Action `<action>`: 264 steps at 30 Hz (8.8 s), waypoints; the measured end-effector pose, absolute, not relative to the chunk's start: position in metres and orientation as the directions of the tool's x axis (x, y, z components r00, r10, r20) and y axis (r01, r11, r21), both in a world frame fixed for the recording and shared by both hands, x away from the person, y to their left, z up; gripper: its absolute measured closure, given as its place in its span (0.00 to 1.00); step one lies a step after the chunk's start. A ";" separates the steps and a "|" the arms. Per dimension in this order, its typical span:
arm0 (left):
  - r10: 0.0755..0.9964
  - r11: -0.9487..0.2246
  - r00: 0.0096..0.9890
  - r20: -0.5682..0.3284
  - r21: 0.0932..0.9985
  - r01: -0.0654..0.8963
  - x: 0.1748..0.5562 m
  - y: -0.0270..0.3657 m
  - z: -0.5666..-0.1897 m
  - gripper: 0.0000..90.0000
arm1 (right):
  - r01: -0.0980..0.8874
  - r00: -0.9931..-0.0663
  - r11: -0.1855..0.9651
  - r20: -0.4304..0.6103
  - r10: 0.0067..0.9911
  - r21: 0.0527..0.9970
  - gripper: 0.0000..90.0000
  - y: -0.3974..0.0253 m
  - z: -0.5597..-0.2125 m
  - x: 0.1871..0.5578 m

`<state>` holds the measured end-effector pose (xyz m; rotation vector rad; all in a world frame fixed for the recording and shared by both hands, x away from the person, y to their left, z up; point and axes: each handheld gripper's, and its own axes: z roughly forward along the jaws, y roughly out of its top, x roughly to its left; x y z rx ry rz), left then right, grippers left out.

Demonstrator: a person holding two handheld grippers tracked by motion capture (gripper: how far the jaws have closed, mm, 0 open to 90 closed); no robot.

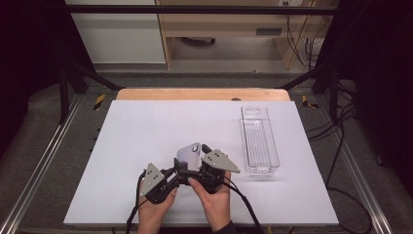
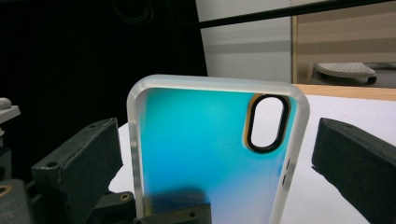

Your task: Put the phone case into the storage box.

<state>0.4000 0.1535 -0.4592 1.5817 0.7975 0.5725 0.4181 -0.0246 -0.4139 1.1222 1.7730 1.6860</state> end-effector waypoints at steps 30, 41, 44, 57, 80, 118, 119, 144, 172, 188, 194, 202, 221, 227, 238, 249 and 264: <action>0.776 -0.093 0.631 -0.013 0.987 0.134 0.394 0.147 -0.459 0.89 | 0.269 -0.556 -0.143 0.275 0.785 0.952 0.15 -0.025 -0.415 0.417; 0.773 -0.095 0.635 -0.011 0.987 0.133 0.394 0.147 -0.459 0.89 | 0.269 -0.542 -0.136 0.267 0.797 0.954 0.17 -0.024 -0.416 0.417; 0.772 -0.095 0.635 -0.011 0.987 0.133 0.394 0.147 -0.459 0.89 | 0.269 -0.539 -0.139 0.268 0.798 0.953 0.18 -0.023 -0.416 0.417; 0.772 -0.098 0.636 -0.009 0.986 0.133 0.394 0.146 -0.459 0.89 | 0.282 -0.530 -0.149 0.283 0.799 0.948 0.19 -0.024 -0.416 0.416; 0.765 -0.106 0.644 -0.005 0.985 0.134 0.395 0.144 -0.462 0.86 | 0.304 -0.510 -0.120 0.268 0.817 0.945 0.20 -0.024 -0.415 0.416; 0.878 -0.081 0.477 -0.027 0.976 0.203 0.388 0.224 -0.456 0.09 | 0.388 -0.468 0.001 0.197 0.862 0.922 0.20 -0.060 -0.380 0.484; 0.879 -0.085 0.476 -0.022 0.976 0.203 0.389 0.226 -0.456 0.09 | 0.407 -0.467 -0.013 0.220 0.856 0.913 0.20 -0.061 -0.378 0.488; 0.914 -0.028 0.397 -0.084 0.963 0.268 0.403 0.253 -0.464 0.07 | 0.315 -0.318 0.092 0.013 0.948 0.945 0.20 -0.121 -0.308 0.547; 0.916 -0.067 0.400 -0.041 0.965 0.253 0.405 0.245 -0.466 0.06 | 0.324 -0.134 -0.007 0.053 0.990 0.946 0.20 -0.189 -0.335 0.619; 0.919 -0.057 0.391 -0.044 0.969 0.242 0.405 0.248 -0.465 0.05 | 0.332 -0.126 0.012 0.031 0.992 0.943 0.20 -0.184 -0.350 0.629; 0.919 -0.054 0.392 -0.047 0.968 0.244 0.406 0.250 -0.465 0.05 | 0.343 -0.111 0.040 -0.002 0.994 0.938 0.20 -0.181 -0.360 0.637; 0.918 -0.052 0.394 -0.049 0.969 0.242 0.406 0.250 -0.464 0.05 | 0.338 -0.074 0.019 0.006 0.997 0.941 0.20 -0.186 -0.372 0.647; 0.911 -0.061 0.411 -0.045 0.968 0.242 0.406 0.248 -0.465 0.05 | 0.336 0.002 -0.014 0.014 1.000 0.942 0.20 -0.187 -0.394 0.655; 0.909 -0.066 0.414 -0.041 0.968 0.242 0.406 0.247 -0.465 0.05 | 0.347 0.000 -0.021 0.023 1.000 0.938 0.20 -0.185 -0.399 0.655; 0.908 -0.064 0.416 -0.043 0.968 0.241 0.405 0.247 -0.465 0.05 | 0.365 -0.007 -0.006 0.009 1.000 0.931 0.20 -0.179 -0.406 0.657; 0.907 -0.065 0.420 -0.044 0.968 0.241 0.405 0.247 -0.464 0.05 | 0.372 -0.010 -0.012 0.017 1.000 0.928 0.20 -0.180 -0.410 0.658; 0.907 -0.065 0.418 -0.041 0.969 0.237 0.405 0.248 -0.464 0.05 | 0.381 0.005 -0.026 0.026 1.000 0.924 0.20 -0.180 -0.418 0.659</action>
